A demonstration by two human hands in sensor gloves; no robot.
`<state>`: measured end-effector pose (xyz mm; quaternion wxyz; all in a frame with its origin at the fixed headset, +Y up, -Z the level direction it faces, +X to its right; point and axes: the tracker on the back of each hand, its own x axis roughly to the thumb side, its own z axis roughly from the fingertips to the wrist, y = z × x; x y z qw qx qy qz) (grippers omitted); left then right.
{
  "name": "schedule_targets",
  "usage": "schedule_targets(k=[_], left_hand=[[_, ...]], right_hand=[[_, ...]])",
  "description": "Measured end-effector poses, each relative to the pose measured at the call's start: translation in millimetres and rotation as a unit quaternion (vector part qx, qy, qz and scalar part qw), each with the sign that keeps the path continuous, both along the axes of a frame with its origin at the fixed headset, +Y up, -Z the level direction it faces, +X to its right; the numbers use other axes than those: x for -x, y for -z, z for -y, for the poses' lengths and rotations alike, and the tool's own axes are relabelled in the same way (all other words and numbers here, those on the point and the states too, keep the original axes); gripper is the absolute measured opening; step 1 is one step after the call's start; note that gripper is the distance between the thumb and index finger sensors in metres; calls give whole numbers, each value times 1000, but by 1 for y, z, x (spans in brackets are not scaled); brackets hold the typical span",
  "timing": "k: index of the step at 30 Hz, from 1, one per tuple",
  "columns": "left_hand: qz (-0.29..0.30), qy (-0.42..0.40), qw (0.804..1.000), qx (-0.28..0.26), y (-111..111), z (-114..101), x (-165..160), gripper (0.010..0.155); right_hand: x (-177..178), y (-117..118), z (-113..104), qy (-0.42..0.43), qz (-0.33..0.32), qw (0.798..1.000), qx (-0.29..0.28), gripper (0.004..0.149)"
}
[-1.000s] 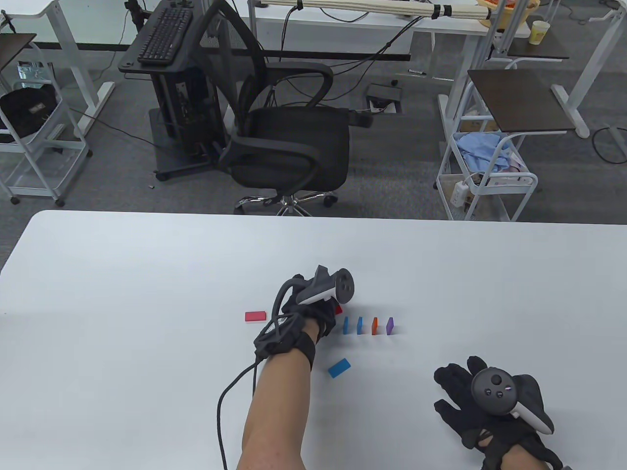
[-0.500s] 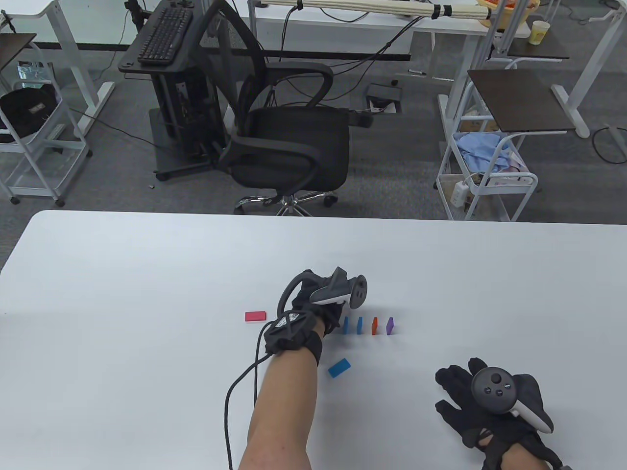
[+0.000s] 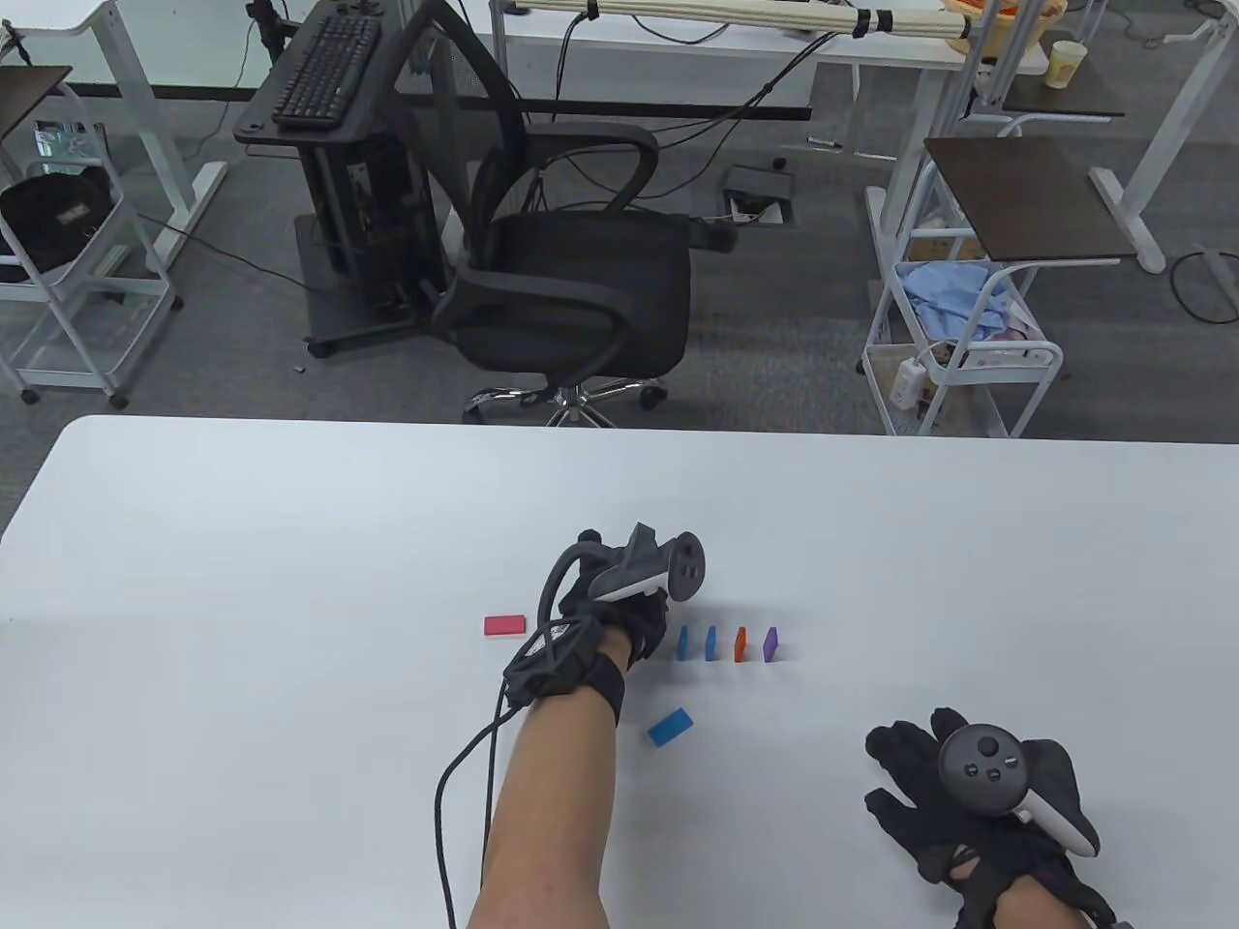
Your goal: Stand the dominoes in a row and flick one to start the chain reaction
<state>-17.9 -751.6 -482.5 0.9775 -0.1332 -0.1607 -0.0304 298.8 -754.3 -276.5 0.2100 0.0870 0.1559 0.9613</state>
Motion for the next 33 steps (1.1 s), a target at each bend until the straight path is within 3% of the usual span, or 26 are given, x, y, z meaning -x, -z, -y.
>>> schedule_targets(k=[5,11,20,25,33], left_hand=[[-27,-50,998,-5,-4,-18,15,76],[-33,-94,995,-23,-14,-36,26,58],[-24,-152,988,-28,-36,-51,36,64],[-17,-165,986,-32,-45,-50,41,62],[-34,-222,974,-10,-52,-26,50,59]], right_hand=[[-1,0,-3,3,1,1000,-6,63],[-3,0,-3,8,2,1000,-6,63],[-2,0,-2,8,0,1000,-6,63],[-2,-1,-2,7,-3,1000,-7,63],[-1,-1,0,7,-7,1000,-7,62]])
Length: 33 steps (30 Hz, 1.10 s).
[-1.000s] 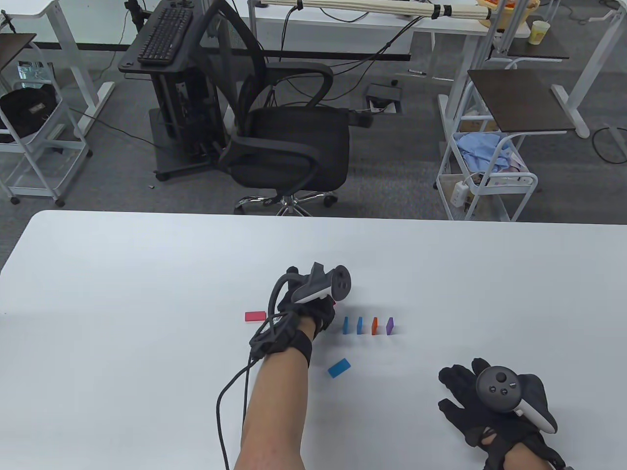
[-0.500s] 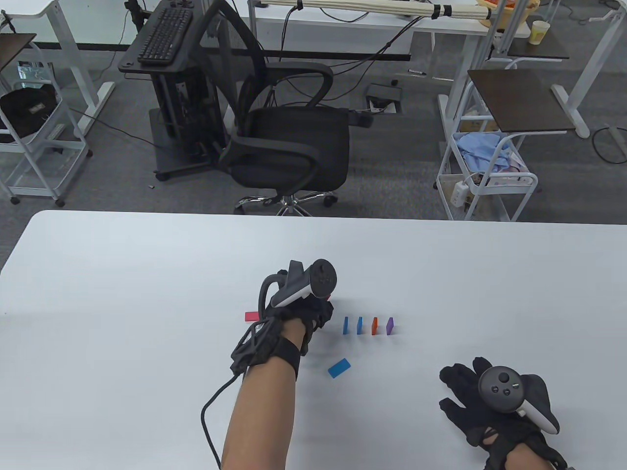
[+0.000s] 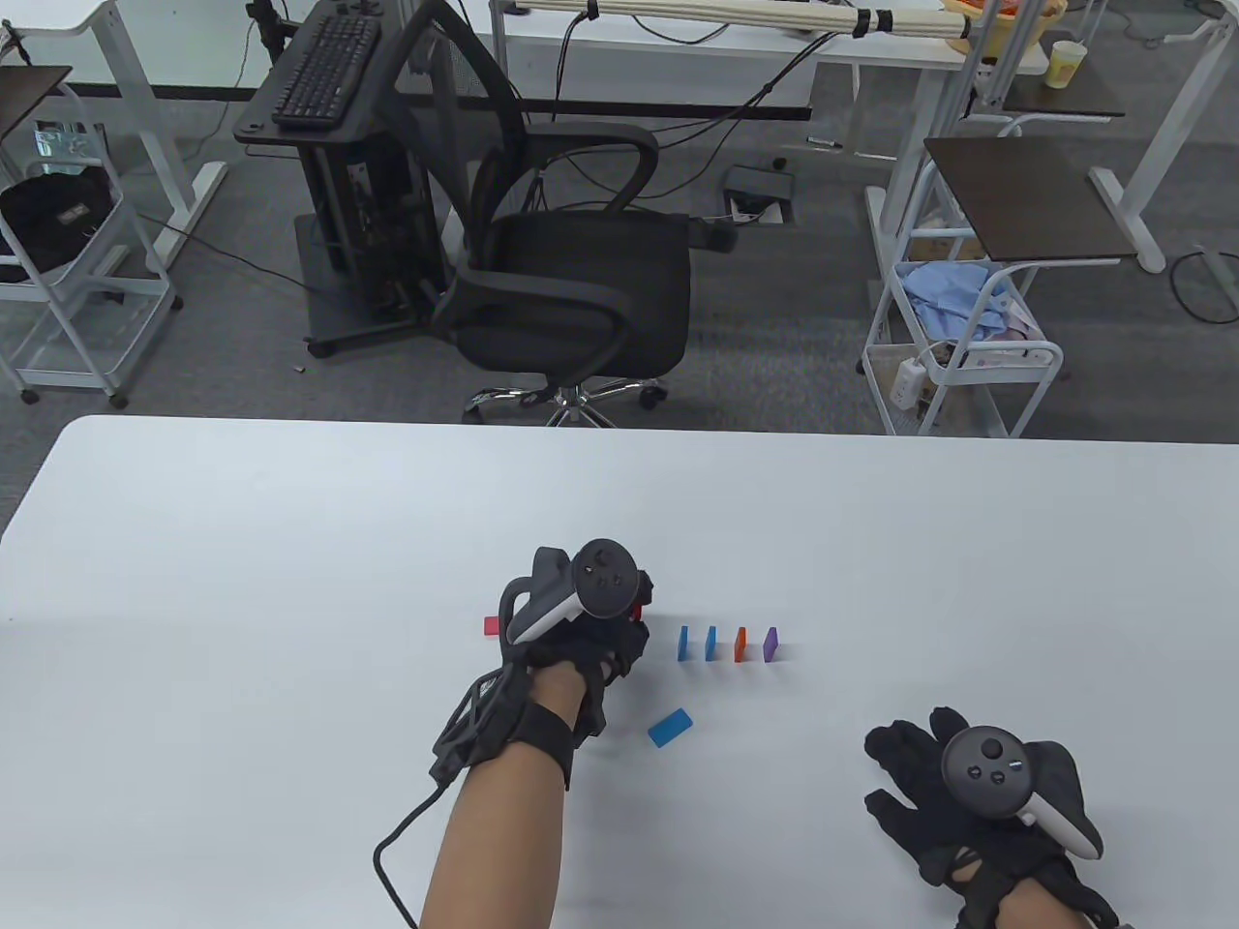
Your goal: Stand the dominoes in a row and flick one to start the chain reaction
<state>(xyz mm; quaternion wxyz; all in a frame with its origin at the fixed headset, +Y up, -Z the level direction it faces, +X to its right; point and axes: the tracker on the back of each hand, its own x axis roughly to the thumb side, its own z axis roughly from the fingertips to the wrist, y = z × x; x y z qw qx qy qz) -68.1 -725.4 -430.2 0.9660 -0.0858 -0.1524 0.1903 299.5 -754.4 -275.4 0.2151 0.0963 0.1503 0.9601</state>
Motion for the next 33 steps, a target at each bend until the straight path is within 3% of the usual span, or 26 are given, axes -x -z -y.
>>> schedule_targets(k=[15,33], left_hand=[[5,4,1000,27,3,28,-20,59],[-1,37,998,42,9,42,-27,58]], right_hand=[[0,0,1,0,-1,1000,1,63],[-1,1,1,3,0,1000,2,63]])
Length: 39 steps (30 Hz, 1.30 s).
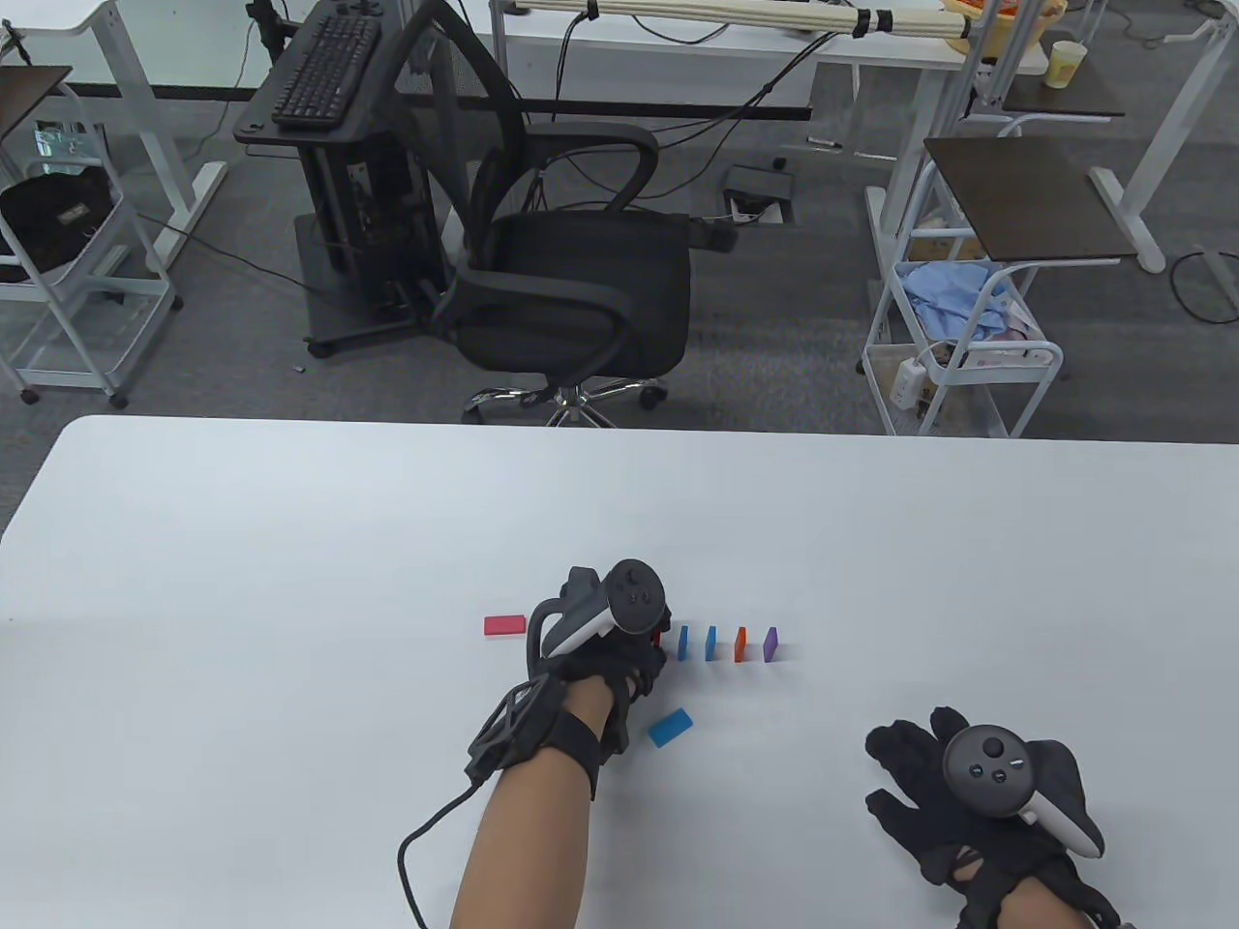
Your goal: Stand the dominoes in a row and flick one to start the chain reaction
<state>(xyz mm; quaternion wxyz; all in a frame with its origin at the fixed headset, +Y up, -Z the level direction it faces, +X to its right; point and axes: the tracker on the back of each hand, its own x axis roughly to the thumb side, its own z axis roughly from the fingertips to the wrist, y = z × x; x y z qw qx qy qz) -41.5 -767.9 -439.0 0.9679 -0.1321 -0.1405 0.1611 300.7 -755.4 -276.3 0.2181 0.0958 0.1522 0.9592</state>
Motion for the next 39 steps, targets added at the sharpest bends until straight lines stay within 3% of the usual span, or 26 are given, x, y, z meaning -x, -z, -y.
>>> schedule_targets(k=[13,26,39], left_hand=[[-4,7,1000,4,0,-2,-2,59],[-6,9,1000,13,-6,-6,3,70],[-6,21,1000,-10,-39,-34,14,70]], right_hand=[[-1,0,0,2,0,1000,3,63],[-2,1,0,5,1,1000,3,63],[-1,1,1,8,-2,1000,3,63]])
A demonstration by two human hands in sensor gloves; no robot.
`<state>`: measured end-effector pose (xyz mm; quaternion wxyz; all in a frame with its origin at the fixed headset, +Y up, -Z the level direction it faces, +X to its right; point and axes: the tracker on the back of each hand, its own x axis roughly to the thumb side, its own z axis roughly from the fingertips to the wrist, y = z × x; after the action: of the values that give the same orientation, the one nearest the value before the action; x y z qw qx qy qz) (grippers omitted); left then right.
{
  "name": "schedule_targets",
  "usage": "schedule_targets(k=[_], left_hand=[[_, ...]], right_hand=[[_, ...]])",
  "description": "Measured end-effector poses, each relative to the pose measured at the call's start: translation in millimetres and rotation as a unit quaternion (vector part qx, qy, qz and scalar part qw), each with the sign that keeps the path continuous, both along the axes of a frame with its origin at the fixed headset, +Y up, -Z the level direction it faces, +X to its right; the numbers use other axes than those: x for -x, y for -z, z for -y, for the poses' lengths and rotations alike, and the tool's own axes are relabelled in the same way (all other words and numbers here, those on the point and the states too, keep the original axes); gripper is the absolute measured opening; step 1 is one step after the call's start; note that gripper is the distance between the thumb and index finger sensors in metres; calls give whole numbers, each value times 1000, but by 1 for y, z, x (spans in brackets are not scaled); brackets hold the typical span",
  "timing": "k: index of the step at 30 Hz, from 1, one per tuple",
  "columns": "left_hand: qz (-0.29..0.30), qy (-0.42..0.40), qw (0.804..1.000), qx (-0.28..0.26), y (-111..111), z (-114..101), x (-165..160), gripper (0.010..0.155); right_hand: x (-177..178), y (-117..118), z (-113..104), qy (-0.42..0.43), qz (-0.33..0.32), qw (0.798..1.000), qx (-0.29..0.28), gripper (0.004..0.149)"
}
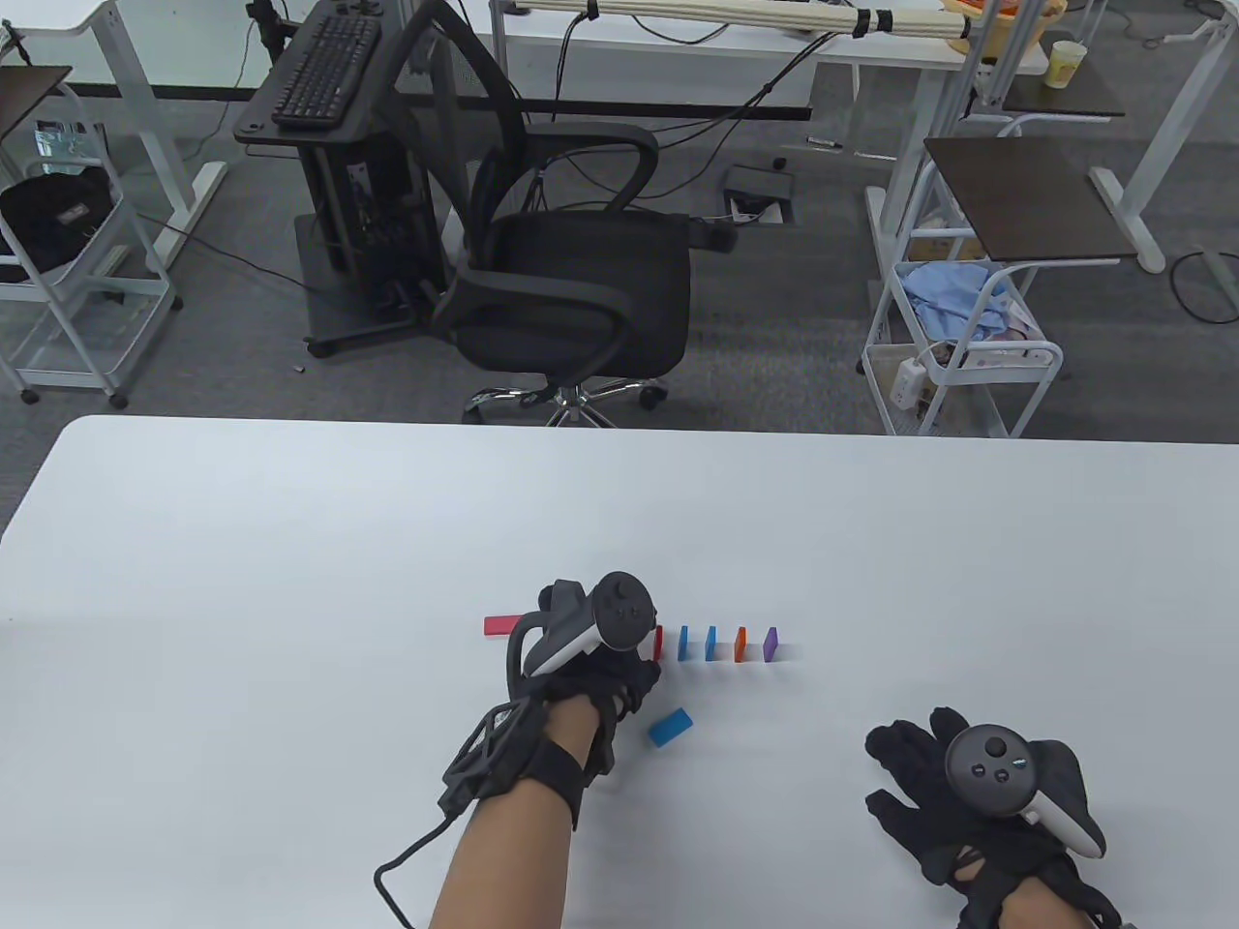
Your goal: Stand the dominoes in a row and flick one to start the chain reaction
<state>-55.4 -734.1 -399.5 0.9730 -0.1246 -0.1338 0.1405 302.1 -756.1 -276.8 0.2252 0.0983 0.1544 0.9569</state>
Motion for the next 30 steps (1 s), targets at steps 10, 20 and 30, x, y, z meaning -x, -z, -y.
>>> schedule_targets(k=[10,20,30], left_hand=[[30,49,998,-2,-29,6,-12,63],[57,135,989,5,-36,21,-47,68],[68,271,960,-9,-33,24,-82,64]], right_hand=[[1,0,1,1,-2,1000,1,63],[1,0,1,3,-5,1000,-1,63],[1,0,2,4,-7,1000,0,63]])
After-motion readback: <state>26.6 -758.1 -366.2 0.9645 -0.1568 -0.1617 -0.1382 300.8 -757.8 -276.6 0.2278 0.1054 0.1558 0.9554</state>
